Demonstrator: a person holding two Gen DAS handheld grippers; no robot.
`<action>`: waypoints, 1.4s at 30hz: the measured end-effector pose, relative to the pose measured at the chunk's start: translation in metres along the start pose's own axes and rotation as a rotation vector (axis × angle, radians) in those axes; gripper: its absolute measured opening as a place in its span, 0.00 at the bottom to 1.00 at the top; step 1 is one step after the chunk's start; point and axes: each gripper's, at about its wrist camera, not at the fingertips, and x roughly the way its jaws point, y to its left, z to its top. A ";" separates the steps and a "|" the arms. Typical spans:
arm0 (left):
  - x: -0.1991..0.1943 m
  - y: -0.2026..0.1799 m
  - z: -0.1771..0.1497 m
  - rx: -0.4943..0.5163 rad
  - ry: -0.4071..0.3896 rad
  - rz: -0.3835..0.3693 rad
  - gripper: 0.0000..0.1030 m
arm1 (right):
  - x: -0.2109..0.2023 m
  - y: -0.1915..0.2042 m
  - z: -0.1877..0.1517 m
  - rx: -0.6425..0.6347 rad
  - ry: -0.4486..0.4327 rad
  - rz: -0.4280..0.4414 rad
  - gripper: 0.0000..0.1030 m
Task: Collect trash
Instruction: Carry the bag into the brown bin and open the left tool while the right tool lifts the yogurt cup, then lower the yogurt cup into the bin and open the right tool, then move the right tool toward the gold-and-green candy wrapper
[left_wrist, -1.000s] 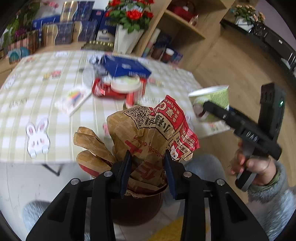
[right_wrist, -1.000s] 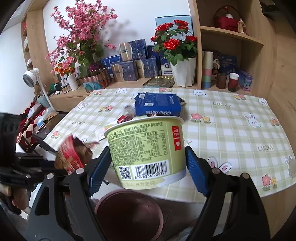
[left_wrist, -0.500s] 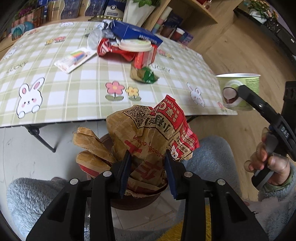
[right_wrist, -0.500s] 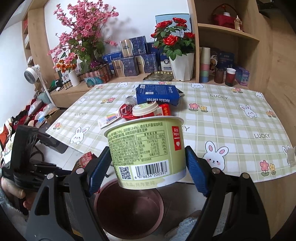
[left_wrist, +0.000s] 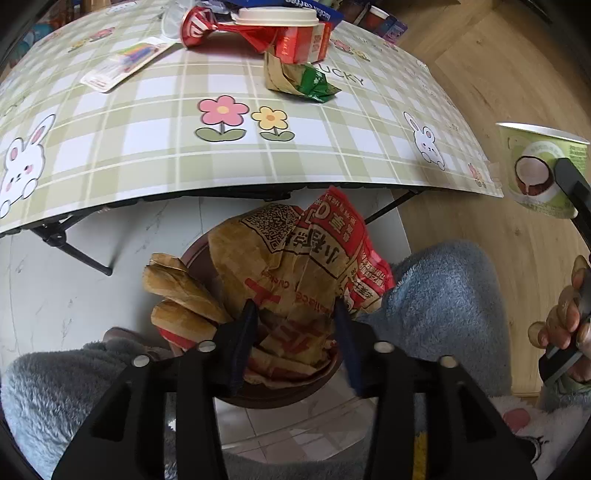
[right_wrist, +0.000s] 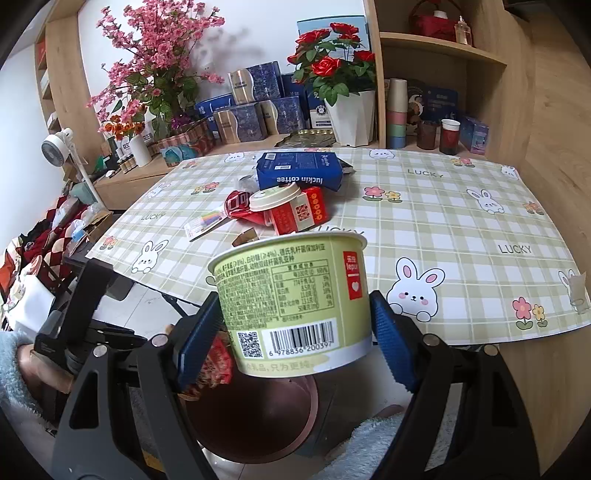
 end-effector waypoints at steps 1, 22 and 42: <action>-0.001 -0.002 0.002 0.000 -0.009 -0.003 0.69 | 0.000 -0.001 0.000 0.002 0.000 0.000 0.77; -0.151 0.031 -0.032 -0.145 -0.568 0.237 0.94 | 0.041 0.040 -0.019 -0.029 0.151 0.049 0.77; -0.165 0.071 -0.049 -0.215 -0.605 0.268 0.94 | 0.062 0.105 -0.005 -0.179 0.149 0.069 0.94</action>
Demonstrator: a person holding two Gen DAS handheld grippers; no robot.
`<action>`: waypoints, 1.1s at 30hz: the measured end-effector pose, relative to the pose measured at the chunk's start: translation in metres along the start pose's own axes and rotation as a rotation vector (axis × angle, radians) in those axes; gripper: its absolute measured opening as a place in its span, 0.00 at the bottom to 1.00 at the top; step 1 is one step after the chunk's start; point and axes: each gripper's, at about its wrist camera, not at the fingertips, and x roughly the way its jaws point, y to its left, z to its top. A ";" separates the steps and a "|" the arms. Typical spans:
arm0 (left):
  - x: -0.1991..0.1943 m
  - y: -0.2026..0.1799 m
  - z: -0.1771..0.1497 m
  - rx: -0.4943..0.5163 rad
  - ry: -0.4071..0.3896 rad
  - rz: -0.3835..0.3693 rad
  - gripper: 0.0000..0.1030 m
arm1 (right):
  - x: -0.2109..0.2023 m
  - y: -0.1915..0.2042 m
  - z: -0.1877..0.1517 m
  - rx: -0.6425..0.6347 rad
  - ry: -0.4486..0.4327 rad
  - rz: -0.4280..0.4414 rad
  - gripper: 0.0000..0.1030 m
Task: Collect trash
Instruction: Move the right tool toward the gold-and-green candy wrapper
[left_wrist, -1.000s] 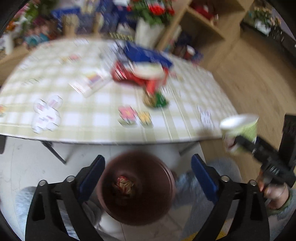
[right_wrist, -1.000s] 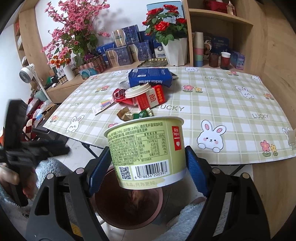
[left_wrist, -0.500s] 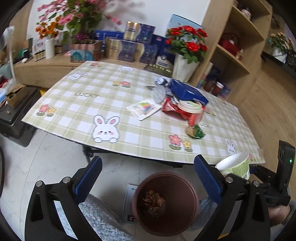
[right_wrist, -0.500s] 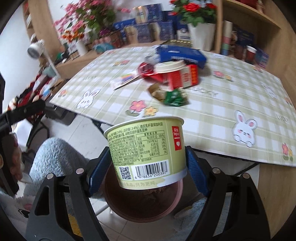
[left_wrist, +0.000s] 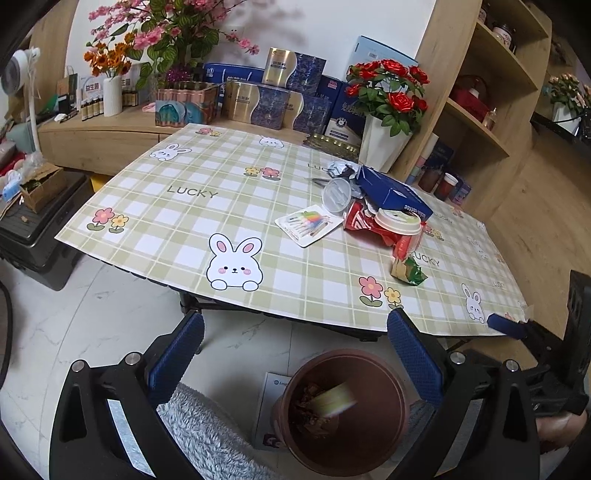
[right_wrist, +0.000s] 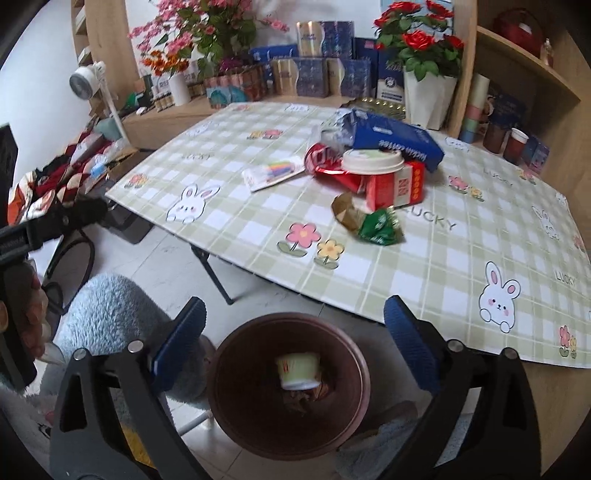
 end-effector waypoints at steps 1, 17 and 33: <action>0.000 -0.002 0.000 0.004 -0.004 -0.007 0.94 | -0.001 -0.003 0.001 0.006 -0.006 0.003 0.94; 0.017 -0.038 0.004 0.128 0.002 -0.026 0.94 | -0.010 -0.062 -0.004 0.094 -0.046 -0.080 0.94; 0.062 -0.076 0.018 0.161 0.044 -0.078 0.94 | -0.007 -0.095 0.002 0.151 -0.092 -0.072 0.95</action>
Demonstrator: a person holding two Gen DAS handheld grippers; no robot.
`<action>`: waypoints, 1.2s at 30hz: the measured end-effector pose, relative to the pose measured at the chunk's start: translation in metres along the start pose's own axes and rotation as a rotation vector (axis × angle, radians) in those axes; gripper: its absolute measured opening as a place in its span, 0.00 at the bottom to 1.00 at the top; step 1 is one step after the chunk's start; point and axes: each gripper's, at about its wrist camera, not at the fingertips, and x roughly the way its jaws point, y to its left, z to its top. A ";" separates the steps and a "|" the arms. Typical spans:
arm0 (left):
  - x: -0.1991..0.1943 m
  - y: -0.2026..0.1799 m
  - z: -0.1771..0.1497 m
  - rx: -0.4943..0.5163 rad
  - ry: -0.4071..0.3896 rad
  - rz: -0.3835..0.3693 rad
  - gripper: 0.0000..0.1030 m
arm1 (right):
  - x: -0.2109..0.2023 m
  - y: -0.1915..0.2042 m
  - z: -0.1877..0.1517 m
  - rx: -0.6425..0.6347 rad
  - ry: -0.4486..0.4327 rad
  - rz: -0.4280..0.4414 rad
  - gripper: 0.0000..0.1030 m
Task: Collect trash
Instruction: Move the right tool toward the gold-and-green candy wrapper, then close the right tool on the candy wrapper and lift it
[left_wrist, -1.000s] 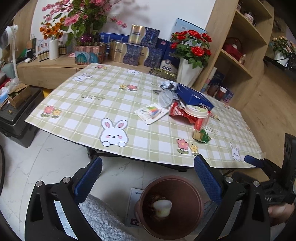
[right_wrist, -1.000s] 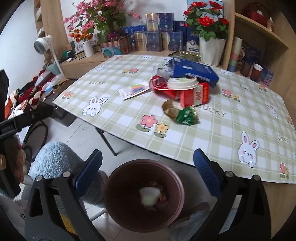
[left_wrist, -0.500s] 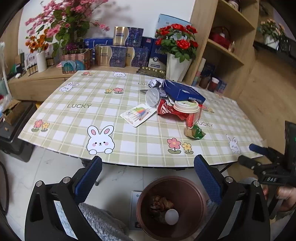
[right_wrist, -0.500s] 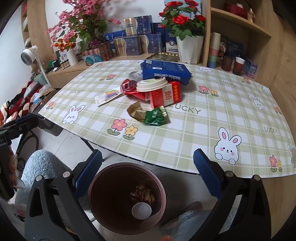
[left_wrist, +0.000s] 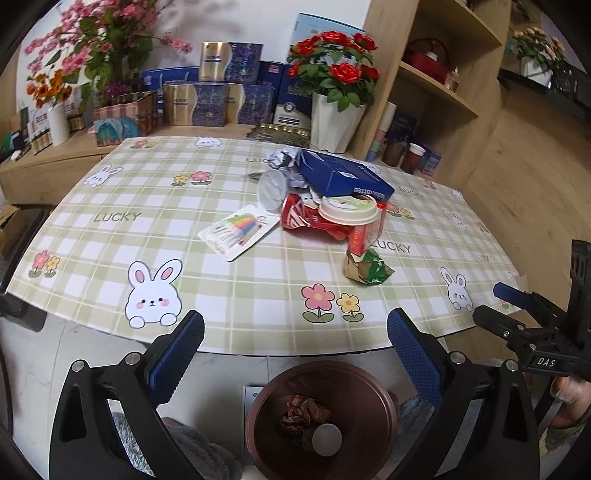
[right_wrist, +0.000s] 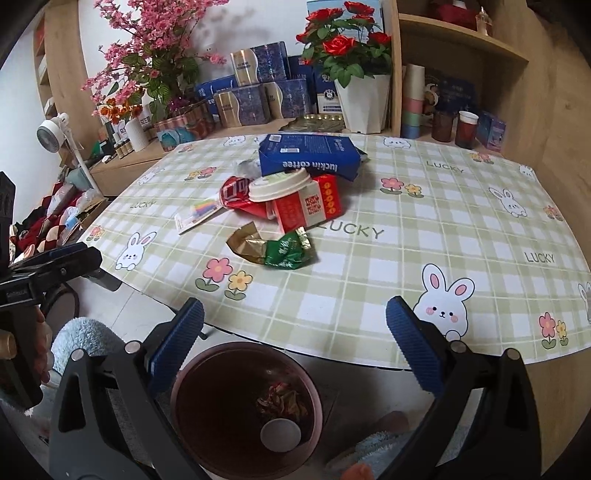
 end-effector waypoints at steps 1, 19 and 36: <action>0.002 -0.001 0.000 0.006 0.003 0.000 0.94 | 0.002 -0.001 0.000 0.001 0.005 -0.004 0.95; 0.027 0.042 0.006 -0.082 0.031 0.050 0.94 | 0.073 0.002 0.004 -0.164 0.139 -0.116 0.94; 0.044 0.072 -0.002 -0.148 0.070 0.081 0.94 | 0.169 0.039 0.038 -0.264 0.164 -0.079 0.94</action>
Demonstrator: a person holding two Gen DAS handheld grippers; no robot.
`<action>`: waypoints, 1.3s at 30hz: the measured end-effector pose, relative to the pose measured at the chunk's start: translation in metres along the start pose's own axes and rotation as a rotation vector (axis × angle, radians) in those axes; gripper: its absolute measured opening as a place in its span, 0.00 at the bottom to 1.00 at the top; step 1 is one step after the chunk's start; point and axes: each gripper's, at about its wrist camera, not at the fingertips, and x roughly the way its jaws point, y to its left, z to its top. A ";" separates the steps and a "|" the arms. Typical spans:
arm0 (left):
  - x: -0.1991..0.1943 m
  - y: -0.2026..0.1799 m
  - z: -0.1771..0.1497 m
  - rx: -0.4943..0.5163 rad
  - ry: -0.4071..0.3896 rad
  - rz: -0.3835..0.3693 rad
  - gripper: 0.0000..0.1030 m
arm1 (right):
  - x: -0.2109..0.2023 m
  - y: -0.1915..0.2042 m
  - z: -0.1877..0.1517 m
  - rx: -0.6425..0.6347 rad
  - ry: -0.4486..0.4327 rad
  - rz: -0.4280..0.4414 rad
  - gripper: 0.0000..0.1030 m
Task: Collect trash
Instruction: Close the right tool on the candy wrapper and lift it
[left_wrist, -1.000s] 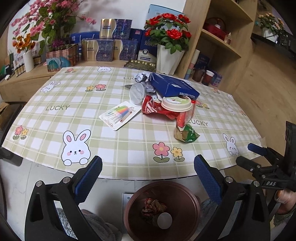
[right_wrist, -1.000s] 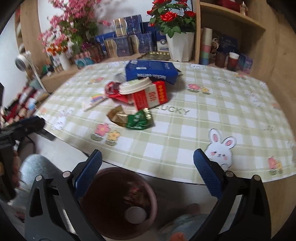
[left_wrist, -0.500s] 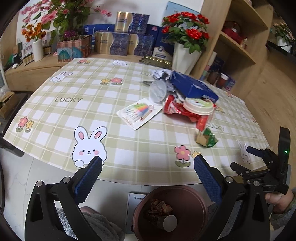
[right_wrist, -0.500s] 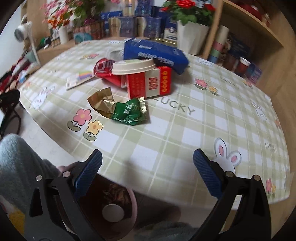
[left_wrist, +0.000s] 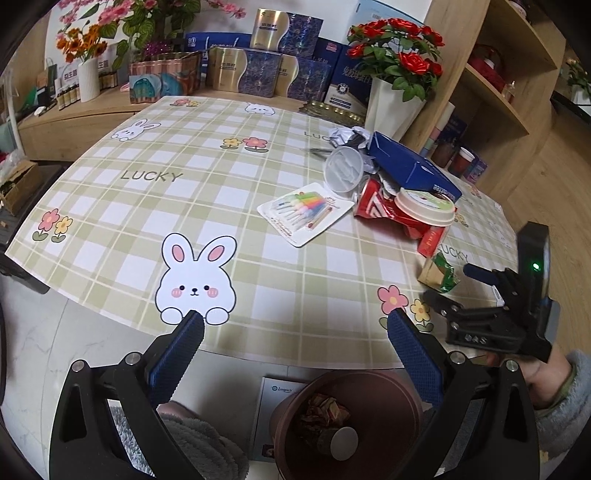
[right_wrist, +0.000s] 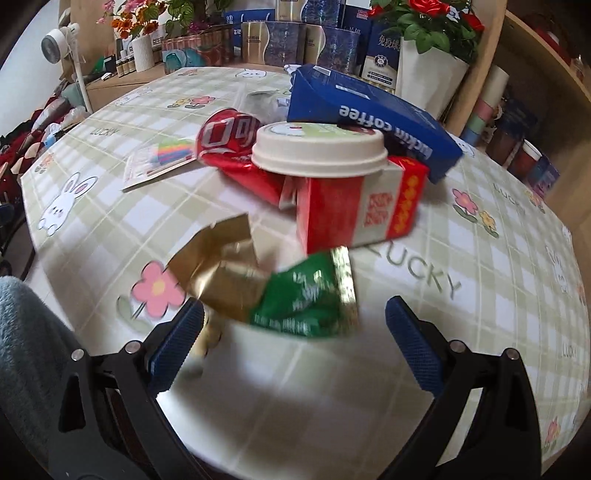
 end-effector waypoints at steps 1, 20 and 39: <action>0.000 0.002 0.000 -0.003 0.000 0.002 0.94 | 0.005 -0.001 0.002 0.006 0.006 -0.001 0.94; 0.015 -0.009 0.007 -0.043 0.042 -0.083 0.94 | -0.029 -0.033 -0.022 0.244 -0.011 0.196 0.14; 0.015 -0.009 0.007 -0.083 0.057 -0.100 0.94 | -0.021 0.010 0.001 -0.040 0.002 0.143 0.66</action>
